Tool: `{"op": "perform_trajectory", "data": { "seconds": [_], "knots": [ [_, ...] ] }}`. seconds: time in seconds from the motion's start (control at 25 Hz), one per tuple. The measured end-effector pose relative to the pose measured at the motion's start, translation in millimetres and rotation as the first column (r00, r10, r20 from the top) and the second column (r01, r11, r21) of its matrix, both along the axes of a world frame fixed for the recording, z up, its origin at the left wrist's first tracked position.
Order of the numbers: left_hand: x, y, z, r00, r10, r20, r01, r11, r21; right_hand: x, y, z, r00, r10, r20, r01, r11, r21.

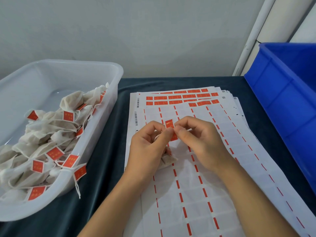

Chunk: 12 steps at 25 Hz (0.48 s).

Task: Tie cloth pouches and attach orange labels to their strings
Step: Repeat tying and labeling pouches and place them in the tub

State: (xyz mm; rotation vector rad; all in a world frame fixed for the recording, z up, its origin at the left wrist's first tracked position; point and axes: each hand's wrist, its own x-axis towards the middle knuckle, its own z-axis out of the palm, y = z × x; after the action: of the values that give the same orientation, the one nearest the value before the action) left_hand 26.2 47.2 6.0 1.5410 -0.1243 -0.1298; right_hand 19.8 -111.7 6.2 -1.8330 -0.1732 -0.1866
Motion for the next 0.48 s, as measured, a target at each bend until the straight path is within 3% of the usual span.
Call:
{"op": "perform_trajectory", "data": {
  "seconds": [0.24, 0.48],
  "knots": [
    [0.4, -1.1, -2.2, 1.0, -0.005, -0.02, 0.005, 1.0, 0.017, -1.0, -2.9, 0.6, 0.998, -0.056, 0.033, 0.056, 0.998, -0.013],
    [-0.9, -2.4, -8.2, 0.995, 0.056, 0.078, -0.062, 0.995, 0.073, -0.4, -4.4, -0.6, 0.988, -0.148, 0.046, 0.149, 0.989, -0.011]
  ]
}}
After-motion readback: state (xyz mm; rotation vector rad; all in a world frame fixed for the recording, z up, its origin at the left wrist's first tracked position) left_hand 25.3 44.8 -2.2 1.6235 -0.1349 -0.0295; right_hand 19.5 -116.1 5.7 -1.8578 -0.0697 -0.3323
